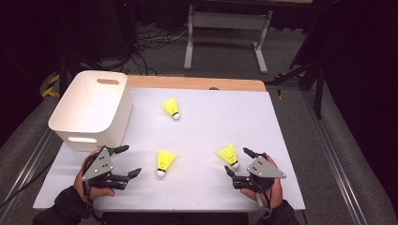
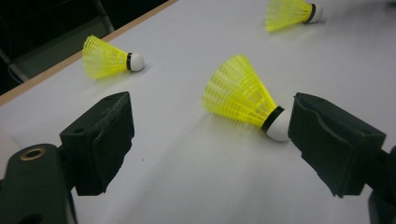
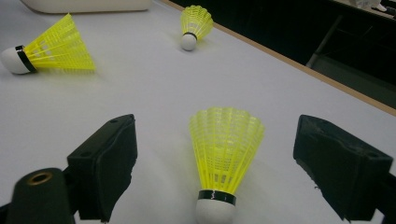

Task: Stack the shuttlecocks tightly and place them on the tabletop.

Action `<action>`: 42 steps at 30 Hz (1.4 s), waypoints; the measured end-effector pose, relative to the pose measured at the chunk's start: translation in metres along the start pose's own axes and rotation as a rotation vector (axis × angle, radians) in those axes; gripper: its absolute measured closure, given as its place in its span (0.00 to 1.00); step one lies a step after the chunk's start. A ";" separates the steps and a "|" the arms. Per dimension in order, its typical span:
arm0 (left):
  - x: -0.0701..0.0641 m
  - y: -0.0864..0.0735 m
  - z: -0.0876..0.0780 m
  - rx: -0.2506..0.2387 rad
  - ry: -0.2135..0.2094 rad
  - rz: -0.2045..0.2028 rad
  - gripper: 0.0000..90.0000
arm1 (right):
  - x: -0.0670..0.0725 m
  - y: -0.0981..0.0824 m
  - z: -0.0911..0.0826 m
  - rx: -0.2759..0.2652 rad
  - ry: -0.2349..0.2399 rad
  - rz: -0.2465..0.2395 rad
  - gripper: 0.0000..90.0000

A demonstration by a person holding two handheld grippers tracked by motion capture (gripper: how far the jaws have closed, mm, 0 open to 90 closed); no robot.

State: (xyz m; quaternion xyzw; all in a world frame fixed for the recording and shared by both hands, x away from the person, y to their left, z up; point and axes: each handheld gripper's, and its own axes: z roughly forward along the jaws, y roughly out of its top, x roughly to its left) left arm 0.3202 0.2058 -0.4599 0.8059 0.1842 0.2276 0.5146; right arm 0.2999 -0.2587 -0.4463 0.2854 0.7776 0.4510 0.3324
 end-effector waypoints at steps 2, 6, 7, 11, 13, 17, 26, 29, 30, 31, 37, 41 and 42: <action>0.001 0.002 0.002 -0.003 -0.002 -0.002 0.17 | -0.001 0.000 -0.002 -0.006 -0.003 0.001 0.16; 0.005 0.014 0.009 -0.012 -0.002 -0.007 0.18 | -0.003 0.000 -0.003 -0.014 -0.007 0.012 0.16; 0.006 0.018 0.012 -0.022 0.000 -0.005 0.18 | -0.003 0.000 -0.003 -0.015 -0.006 0.013 0.16; 0.010 0.028 0.023 -0.026 -0.010 -0.007 0.19 | -0.003 0.000 -0.002 -0.009 -0.005 0.010 0.16; 0.013 0.032 0.034 0.006 -0.002 -0.004 0.20 | -0.003 -0.001 -0.002 -0.006 -0.006 0.009 0.16; 0.018 0.035 0.054 0.050 -0.007 -0.013 0.20 | -0.004 -0.001 -0.002 0.000 -0.015 0.014 0.17; 0.034 0.051 0.079 0.041 0.008 -0.056 0.22 | -0.007 -0.003 -0.003 0.018 -0.043 0.009 0.19; 0.036 0.056 0.091 0.047 0.013 -0.077 0.21 | -0.007 -0.002 -0.003 0.015 -0.044 0.012 0.19; 0.037 0.058 0.095 0.050 0.012 -0.074 0.20 | -0.007 -0.002 -0.004 0.015 -0.044 0.010 0.19; 0.038 0.062 0.099 0.059 0.026 -0.068 0.20 | -0.007 -0.002 -0.004 0.015 -0.044 0.011 0.19; 0.055 0.074 0.116 0.050 0.046 -0.142 0.16 | -0.005 -0.002 -0.003 0.026 -0.036 0.001 0.19; 0.066 0.077 0.130 0.076 0.053 -0.170 0.15 | -0.006 -0.003 -0.004 0.030 -0.036 0.002 0.19; 0.070 0.078 0.134 0.084 0.054 -0.179 0.15 | -0.006 -0.004 -0.004 0.031 -0.035 0.007 0.19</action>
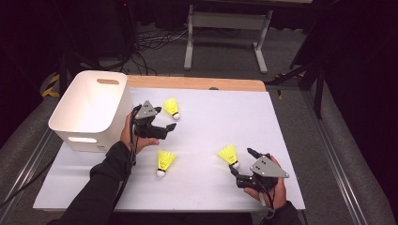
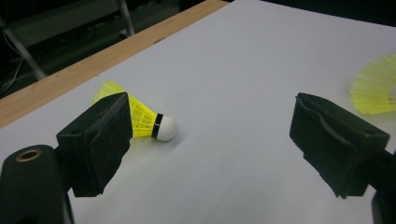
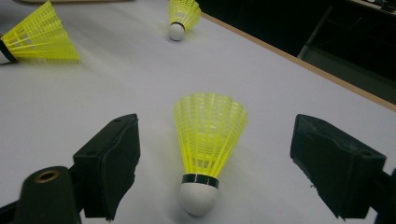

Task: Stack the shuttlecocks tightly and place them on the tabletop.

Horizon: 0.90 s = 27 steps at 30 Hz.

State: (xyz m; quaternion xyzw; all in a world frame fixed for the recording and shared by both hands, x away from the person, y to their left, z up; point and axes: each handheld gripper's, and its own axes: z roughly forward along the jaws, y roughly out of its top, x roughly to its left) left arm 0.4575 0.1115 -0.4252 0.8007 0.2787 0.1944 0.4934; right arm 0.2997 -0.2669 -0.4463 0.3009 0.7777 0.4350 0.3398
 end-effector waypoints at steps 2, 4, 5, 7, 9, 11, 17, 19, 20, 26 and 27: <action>0.003 0.001 0.003 -0.002 0.007 -0.004 0.15 | 0.000 0.000 0.000 0.000 0.000 0.000 0.19; 0.008 0.004 0.007 0.006 0.011 -0.013 0.15 | 0.000 0.000 0.000 0.002 0.002 -0.002 0.19; 0.011 0.006 0.008 0.010 0.010 -0.019 0.15 | 0.000 0.000 0.000 0.004 0.004 -0.004 0.19; 0.015 0.006 0.011 -0.012 0.007 -0.045 0.16 | 0.002 0.000 0.001 0.005 0.012 -0.009 0.19; 0.017 0.005 0.015 0.016 0.006 -0.039 0.16 | 0.003 0.000 0.000 0.008 0.018 -0.023 0.19; 0.019 0.006 0.019 0.031 0.018 -0.025 0.16 | 0.002 0.000 0.000 0.008 0.022 -0.019 0.19; 0.032 0.011 0.030 0.050 0.051 -0.040 0.17 | 0.002 -0.002 0.002 0.021 0.028 -0.021 0.19; 0.035 0.012 0.033 0.064 0.050 -0.054 0.17 | 0.002 -0.002 0.002 0.021 0.029 -0.023 0.19; 0.038 0.012 0.035 0.060 0.049 -0.058 0.17 | 0.002 -0.002 0.003 0.026 0.032 -0.020 0.19; 0.044 0.008 0.043 0.092 0.070 -0.043 0.17 | 0.000 -0.003 0.002 0.024 0.022 -0.013 0.19; 0.044 0.008 0.043 0.092 0.070 -0.043 0.17 | 0.000 -0.003 0.002 0.024 0.022 -0.013 0.19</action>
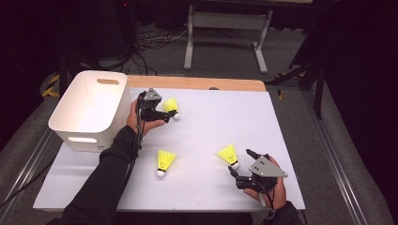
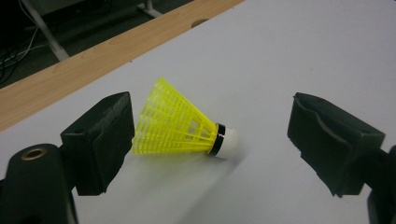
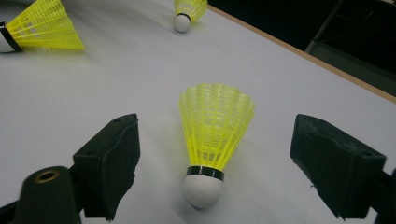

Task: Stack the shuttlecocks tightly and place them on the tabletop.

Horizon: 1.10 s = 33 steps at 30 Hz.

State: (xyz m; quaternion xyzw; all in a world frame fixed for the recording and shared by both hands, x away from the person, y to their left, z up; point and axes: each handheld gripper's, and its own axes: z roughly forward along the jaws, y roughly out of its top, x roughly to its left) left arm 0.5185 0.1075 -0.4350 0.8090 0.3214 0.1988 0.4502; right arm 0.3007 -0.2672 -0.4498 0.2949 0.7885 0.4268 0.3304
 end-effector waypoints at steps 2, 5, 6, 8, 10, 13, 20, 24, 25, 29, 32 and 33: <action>0.000 -0.001 0.003 0.015 0.002 0.002 0.17 | 0.000 0.000 0.001 0.003 0.004 0.001 0.19; 0.000 -0.002 0.002 0.003 -0.003 -0.004 0.17 | 0.002 0.001 0.000 0.005 0.007 -0.012 0.19; 0.000 -0.002 0.001 -0.002 -0.014 -0.009 0.17 | 0.002 0.000 0.000 0.004 0.006 -0.013 0.19; -0.003 -0.002 -0.004 -0.014 -0.032 -0.017 0.16 | 0.001 0.000 0.000 0.004 0.003 -0.009 0.19; -0.010 -0.003 -0.007 -0.014 -0.044 0.013 0.16 | -0.001 -0.001 0.000 0.006 0.001 -0.004 0.19; -0.017 -0.001 -0.010 -0.018 -0.027 0.054 0.17 | -0.001 -0.001 -0.001 0.005 0.001 -0.002 0.19; -0.027 -0.001 -0.013 -0.007 -0.037 0.087 0.18 | 0.002 0.000 0.001 0.013 0.016 -0.011 0.19; -0.028 0.000 -0.013 -0.018 -0.018 0.094 0.18 | 0.001 -0.001 0.000 0.013 0.016 -0.005 0.19; -0.027 0.000 -0.013 -0.015 -0.010 0.095 0.18 | 0.001 -0.001 0.000 0.012 0.016 -0.004 0.19; -0.029 -0.002 -0.013 -0.016 -0.039 0.084 0.17 | 0.001 -0.001 0.000 0.013 0.018 -0.009 0.19; -0.035 -0.003 -0.017 -0.024 -0.047 0.100 0.18 | 0.000 -0.001 0.000 0.018 0.027 -0.005 0.19; -0.036 -0.004 -0.019 -0.033 -0.057 0.107 0.18 | 0.000 0.000 -0.001 0.017 0.029 -0.006 0.19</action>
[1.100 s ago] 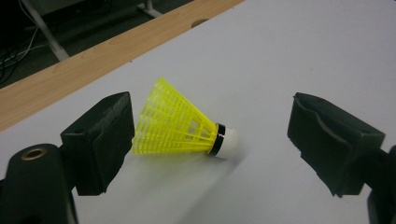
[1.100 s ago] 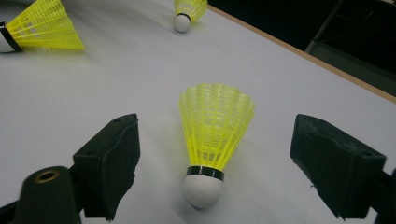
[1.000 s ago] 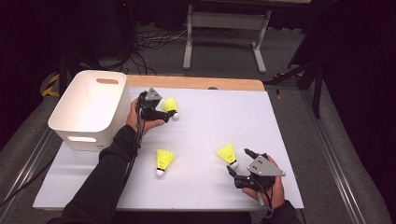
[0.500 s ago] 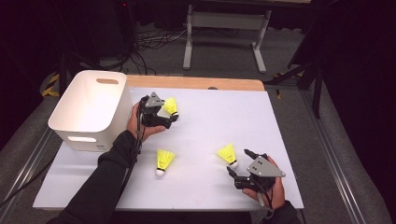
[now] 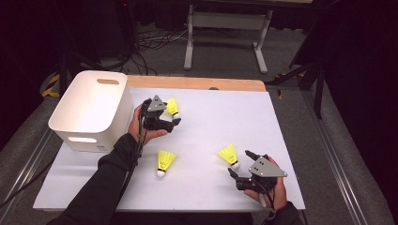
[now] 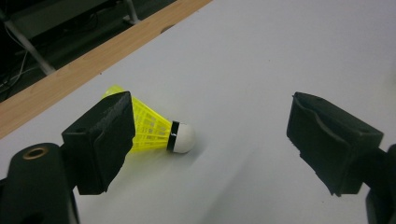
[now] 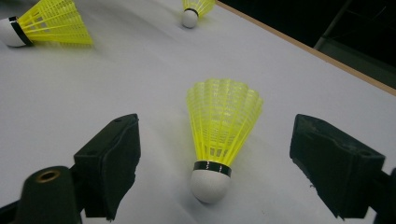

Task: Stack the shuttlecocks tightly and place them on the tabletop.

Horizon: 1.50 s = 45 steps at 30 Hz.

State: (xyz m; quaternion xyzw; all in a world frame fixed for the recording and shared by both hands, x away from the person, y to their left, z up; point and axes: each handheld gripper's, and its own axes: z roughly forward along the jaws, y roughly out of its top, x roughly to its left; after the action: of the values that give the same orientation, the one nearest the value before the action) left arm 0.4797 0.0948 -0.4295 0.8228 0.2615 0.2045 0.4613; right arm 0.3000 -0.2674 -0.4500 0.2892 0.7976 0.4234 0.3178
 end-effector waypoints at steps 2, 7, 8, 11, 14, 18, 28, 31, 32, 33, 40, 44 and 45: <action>-0.005 -0.001 -0.004 -0.001 -0.008 0.012 0.18 | 0.000 0.001 -0.001 -0.003 -0.002 0.003 0.19; -0.020 -0.005 -0.017 -0.006 -0.062 0.039 0.18 | -0.002 0.001 -0.002 -0.007 0.000 0.009 0.19; -0.024 -0.006 -0.022 -0.014 -0.075 0.038 0.18 | -0.001 0.001 -0.002 -0.004 0.003 0.010 0.19; -0.031 -0.009 -0.039 -0.033 -0.120 0.049 0.18 | -0.002 0.002 -0.003 -0.004 0.018 0.018 0.19; -0.037 -0.013 -0.050 -0.029 -0.164 0.054 0.18 | -0.002 0.001 -0.003 -0.002 0.022 0.021 0.19; -0.046 -0.025 -0.061 0.003 -0.218 0.063 0.18 | -0.001 0.001 -0.002 0.001 0.026 0.022 0.19; -0.067 -0.057 -0.074 0.074 -0.224 0.037 0.17 | 0.000 0.001 0.000 0.012 0.032 0.028 0.19; -0.074 -0.068 -0.074 0.114 -0.223 0.017 0.15 | 0.000 0.000 0.000 0.012 0.029 0.028 0.18; -0.077 -0.071 -0.073 0.131 -0.222 0.010 0.15 | -0.001 0.000 0.000 0.012 0.029 0.027 0.18; -0.079 -0.074 -0.071 0.150 -0.217 0.007 0.15 | 0.000 0.000 0.000 0.005 0.030 0.031 0.17; -0.083 -0.079 -0.058 0.225 -0.231 -0.025 0.15 | -0.001 0.000 0.000 0.001 0.030 0.032 0.17; -0.084 -0.077 -0.050 0.258 -0.261 -0.017 0.21 | -0.001 0.000 0.000 0.005 0.030 0.030 0.17; -0.084 -0.076 -0.048 0.263 -0.263 -0.013 0.24 | -0.001 -0.001 0.001 0.006 0.030 0.031 0.17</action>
State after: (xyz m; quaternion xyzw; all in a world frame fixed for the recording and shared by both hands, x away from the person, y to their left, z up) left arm 0.3681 0.1076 -0.4801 0.8938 0.2288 0.0562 0.3815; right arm 0.3009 -0.2680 -0.4505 0.2959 0.7991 0.4300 0.2982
